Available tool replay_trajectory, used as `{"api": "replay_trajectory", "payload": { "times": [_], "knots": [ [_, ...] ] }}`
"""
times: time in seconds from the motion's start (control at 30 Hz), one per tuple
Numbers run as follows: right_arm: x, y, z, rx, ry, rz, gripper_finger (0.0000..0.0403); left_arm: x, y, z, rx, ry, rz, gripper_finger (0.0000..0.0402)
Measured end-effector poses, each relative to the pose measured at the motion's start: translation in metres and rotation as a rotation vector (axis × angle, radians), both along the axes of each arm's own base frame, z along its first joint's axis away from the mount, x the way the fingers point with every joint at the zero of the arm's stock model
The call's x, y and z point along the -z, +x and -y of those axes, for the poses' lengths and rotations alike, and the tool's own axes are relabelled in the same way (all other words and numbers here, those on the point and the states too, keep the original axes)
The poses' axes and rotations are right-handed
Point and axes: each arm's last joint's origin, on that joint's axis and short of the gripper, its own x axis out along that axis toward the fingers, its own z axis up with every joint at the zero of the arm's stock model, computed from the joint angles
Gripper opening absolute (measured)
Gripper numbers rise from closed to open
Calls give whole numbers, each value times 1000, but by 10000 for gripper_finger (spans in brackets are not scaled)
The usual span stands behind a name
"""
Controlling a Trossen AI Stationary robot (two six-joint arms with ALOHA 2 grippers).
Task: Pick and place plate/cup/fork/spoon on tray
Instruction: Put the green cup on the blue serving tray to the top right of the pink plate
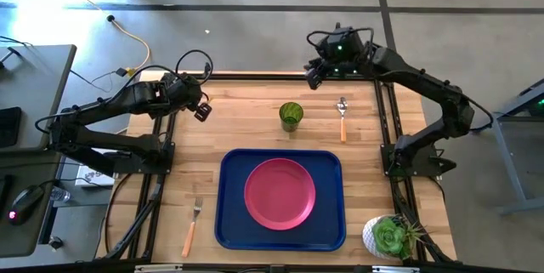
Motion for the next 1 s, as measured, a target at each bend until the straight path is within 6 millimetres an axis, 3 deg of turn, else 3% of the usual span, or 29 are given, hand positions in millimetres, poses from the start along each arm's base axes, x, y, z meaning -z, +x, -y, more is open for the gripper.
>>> {"api": "replay_trajectory", "payload": {
  "times": [0.23,0.63,1.0],
  "knots": [
    [25,3,11,-16,122,-127,117,0,0,0,-53,-16,48,60],
    [75,37,17,-64,261,-265,179,0,0,0,-56,-17,51,60],
    [118,63,10,-84,408,-384,168,0,0,0,-55,-17,50,60]
  ]
}}
